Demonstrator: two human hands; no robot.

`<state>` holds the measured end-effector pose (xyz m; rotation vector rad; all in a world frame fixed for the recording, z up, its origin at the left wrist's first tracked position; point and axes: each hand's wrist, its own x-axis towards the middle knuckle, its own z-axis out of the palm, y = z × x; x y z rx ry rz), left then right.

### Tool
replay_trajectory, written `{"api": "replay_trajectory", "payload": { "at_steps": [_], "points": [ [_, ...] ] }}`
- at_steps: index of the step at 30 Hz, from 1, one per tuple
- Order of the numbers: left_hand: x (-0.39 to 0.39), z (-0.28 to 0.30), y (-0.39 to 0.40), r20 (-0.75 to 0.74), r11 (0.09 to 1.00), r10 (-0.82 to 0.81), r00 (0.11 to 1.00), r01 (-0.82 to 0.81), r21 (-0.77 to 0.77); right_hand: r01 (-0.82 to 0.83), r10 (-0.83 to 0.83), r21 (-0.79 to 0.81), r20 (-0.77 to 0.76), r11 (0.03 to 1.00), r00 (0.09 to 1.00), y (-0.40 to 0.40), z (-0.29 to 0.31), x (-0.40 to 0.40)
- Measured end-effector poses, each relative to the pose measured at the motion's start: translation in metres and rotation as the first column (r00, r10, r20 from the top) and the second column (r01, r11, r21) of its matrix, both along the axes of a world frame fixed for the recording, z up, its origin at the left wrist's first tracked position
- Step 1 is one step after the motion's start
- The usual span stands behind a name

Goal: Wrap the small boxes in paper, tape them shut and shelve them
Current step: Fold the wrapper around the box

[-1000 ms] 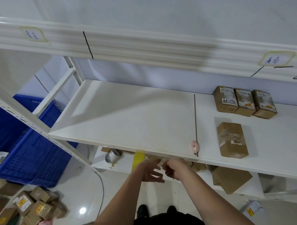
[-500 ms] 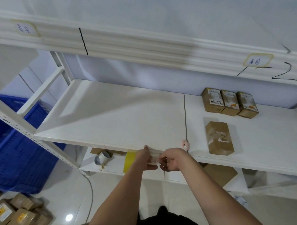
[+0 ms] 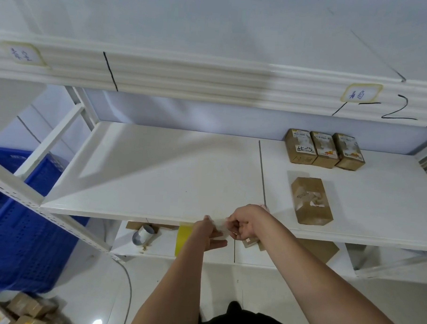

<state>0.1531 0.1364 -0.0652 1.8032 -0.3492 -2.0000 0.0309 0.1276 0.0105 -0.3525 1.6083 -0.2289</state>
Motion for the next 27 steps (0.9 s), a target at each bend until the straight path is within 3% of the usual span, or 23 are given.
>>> {"api": "replay_trajectory", "payload": {
  "at_steps": [20, 27],
  "points": [
    [-0.006, 0.001, -0.009, 0.024, 0.998, 0.053, 0.998, -0.054, 0.038, 0.036, -0.037, -0.061, -0.005, 0.997, 0.999, -0.004, 0.022, -0.007],
    [-0.005, 0.017, -0.009, -0.037, 0.993, 0.104, 0.994, -0.101, 0.059, -0.143, 0.112, -0.327, -0.111, 0.934, 0.987, -0.013, 0.073, -0.007]
  ]
}}
